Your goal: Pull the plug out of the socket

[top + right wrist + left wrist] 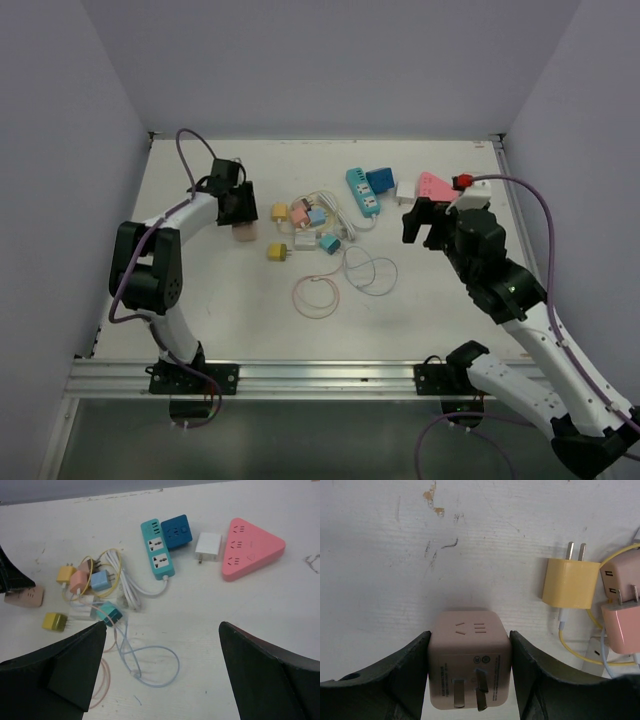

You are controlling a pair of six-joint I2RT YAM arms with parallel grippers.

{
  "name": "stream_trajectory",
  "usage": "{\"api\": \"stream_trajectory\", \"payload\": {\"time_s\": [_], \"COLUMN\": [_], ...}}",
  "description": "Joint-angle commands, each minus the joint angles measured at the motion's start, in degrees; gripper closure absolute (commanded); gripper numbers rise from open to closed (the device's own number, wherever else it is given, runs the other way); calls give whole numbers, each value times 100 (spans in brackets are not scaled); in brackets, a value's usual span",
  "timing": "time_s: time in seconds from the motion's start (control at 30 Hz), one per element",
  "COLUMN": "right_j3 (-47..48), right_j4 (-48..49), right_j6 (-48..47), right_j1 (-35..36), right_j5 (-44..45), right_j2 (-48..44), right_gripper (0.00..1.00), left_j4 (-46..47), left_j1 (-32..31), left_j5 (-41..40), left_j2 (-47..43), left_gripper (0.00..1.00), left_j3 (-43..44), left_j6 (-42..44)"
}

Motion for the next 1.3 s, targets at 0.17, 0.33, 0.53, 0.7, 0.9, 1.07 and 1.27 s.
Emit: {"api": "stream_trajectory", "payload": {"time_s": [0.17, 0.33, 0.53, 0.7, 0.9, 1.07, 1.27], "right_j3": [-231, -178, -108, 6, 217, 252, 183], "right_j4": [-343, -527, -782, -1133, -1458, -1538, -1661], "right_j6": [-162, -171, -136, -144, -364, -557, -601], "right_j1": [-29, -29, -29, -29, -29, -11, -20], "right_j5": [901, 911, 902, 990, 1103, 1139, 1280], "right_j2": [-756, -826, -1011, -1335, -1687, -2039, -2556], "right_gripper": [1, 1, 1, 1, 1, 1, 1], "left_j4": [82, -93, -357, -690, -1173, -1412, -1825], "left_j1": [40, 31, 40, 40, 40, 40, 40], "left_j5": [24, -82, -222, -363, -617, -1232, -1909], "left_j2": [244, 77, -397, -1310, -2995, -4682, -6405], "left_gripper": [55, 27, 7, 1, 0, 0, 0], "left_j3": [358, 367, 358, 331, 340, 200, -11], "left_j6": [-180, -180, -136, -145, -39, 312, 480]}}
